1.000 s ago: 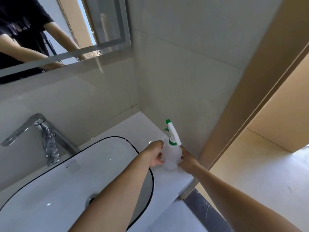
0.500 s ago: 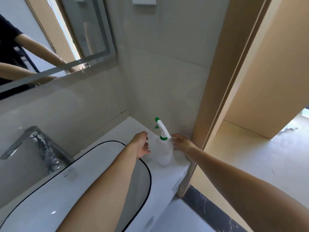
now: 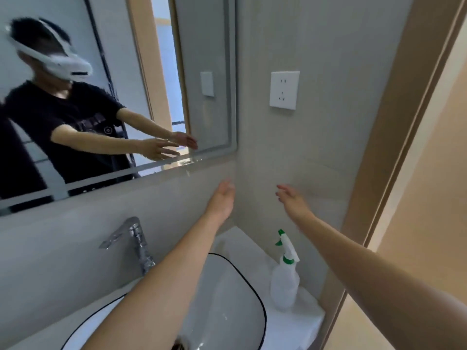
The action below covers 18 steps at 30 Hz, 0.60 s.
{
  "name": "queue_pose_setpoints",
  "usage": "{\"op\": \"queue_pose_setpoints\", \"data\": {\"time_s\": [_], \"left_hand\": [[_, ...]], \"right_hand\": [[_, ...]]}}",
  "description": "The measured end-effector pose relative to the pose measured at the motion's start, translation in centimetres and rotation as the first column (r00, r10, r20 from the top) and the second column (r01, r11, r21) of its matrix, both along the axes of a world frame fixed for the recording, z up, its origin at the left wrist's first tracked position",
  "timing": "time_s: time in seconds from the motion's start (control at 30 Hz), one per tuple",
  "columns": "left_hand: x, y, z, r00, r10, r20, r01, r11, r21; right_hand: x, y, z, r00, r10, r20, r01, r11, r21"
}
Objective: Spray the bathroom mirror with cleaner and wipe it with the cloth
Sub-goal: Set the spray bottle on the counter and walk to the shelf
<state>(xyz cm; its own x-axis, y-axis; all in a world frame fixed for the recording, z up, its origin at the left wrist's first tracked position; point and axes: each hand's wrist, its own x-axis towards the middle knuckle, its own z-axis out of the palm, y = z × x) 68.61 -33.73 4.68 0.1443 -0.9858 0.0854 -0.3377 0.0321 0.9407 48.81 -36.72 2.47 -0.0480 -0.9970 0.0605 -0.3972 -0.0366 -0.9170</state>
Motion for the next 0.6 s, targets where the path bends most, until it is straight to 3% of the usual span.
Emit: {"op": "queue_pose_setpoints", "data": {"time_s": [0.17, 0.3, 0.43, 0.6], "left_hand": [[6.5, 1.2, 3.5, 0.959, 0.220, 0.181, -0.186, 0.965, -0.187], [12.3, 5.3, 4.6, 0.851, 0.434, 0.294, -0.366, 0.894, -0.260], [17.3, 11.5, 4.5, 0.646, 0.596, 0.477, -0.565, 0.793, -0.225], [19.6, 21.9, 2.9, 0.417, 0.721, 0.553, -0.799, 0.581, -0.157]], "right_hand": [[7.6, -0.3, 4.6, 0.983, 0.110, -0.146, -0.135, 0.975, -0.178], [15.1, 0.9, 5.3, 0.914, 0.259, -0.313, -0.344, 0.903, -0.259], [22.6, 3.2, 4.5, 0.752, 0.416, -0.512, -0.620, 0.712, -0.331], [29.2, 9.3, 2.9, 0.481, 0.618, -0.622, -0.871, 0.422, -0.254]]}}
